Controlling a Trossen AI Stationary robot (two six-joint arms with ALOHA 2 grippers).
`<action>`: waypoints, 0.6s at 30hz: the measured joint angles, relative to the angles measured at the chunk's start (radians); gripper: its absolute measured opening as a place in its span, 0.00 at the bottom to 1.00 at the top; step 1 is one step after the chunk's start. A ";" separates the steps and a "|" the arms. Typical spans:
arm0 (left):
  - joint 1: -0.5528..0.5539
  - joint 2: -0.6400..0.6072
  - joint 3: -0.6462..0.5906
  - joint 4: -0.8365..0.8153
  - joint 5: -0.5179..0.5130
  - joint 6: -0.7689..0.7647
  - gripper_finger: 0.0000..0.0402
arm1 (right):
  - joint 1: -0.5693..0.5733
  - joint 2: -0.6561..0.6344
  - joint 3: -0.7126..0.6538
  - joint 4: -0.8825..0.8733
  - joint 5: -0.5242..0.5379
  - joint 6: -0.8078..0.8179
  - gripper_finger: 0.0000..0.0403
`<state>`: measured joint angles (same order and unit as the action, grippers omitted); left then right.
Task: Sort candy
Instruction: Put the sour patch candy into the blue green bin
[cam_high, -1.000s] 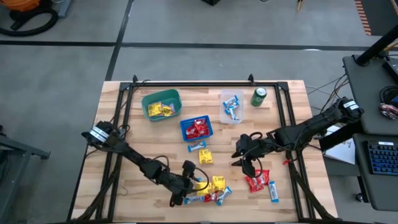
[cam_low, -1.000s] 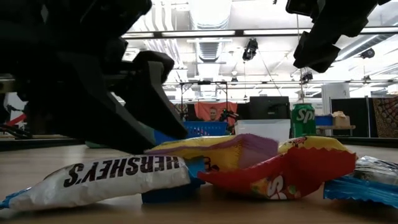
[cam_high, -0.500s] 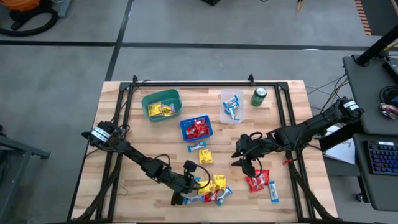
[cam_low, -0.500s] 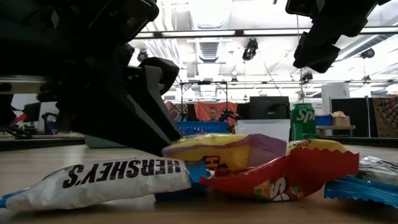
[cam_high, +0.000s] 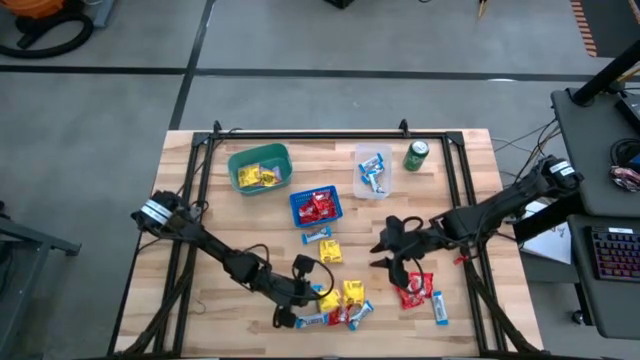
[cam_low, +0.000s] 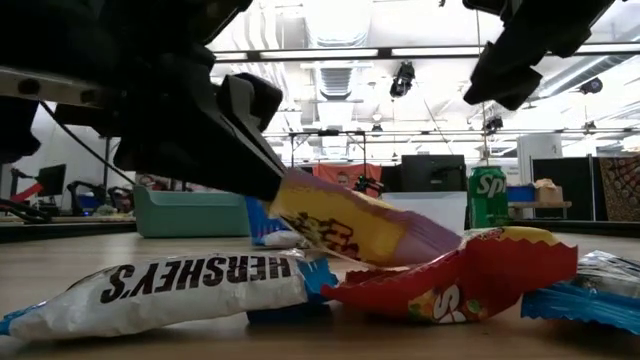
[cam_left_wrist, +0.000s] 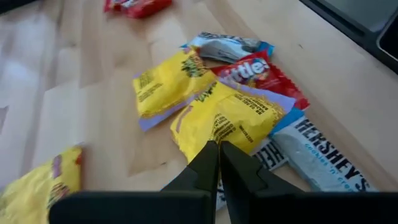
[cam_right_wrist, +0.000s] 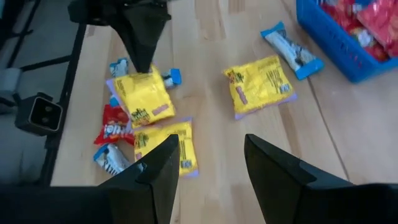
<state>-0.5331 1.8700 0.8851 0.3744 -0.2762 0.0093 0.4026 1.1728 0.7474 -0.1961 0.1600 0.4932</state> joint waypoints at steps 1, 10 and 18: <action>0.002 -0.004 -0.011 0.012 -0.008 -0.008 0.00 | 0.009 0.011 0.000 0.023 0.009 -0.021 0.42; 0.055 -0.023 -0.101 0.064 -0.028 -0.246 0.00 | 0.045 0.211 -0.001 0.262 0.086 -0.139 0.42; 0.076 -0.025 -0.111 0.113 -0.106 -0.364 0.00 | 0.045 0.375 0.077 0.276 0.088 -0.156 0.42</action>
<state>-0.4571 1.8446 0.7738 0.4874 -0.3826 -0.3542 0.4473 1.5473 0.8241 0.0804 0.2478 0.3371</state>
